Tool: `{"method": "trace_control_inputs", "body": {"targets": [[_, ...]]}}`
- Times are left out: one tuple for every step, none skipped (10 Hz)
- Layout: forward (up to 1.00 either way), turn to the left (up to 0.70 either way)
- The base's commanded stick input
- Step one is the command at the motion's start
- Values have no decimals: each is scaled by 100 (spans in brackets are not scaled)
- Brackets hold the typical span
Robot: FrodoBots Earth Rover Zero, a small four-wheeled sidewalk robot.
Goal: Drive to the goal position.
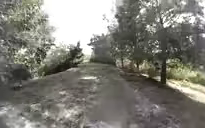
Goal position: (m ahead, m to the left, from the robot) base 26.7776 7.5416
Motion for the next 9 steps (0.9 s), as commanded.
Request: {"method": "trace_control_inputs", "body": {"targets": [[85, 0], [85, 0], [85, 0], [85, 0], [85, 0], [85, 0], [85, 0], [85, 0], [85, 0]]}}
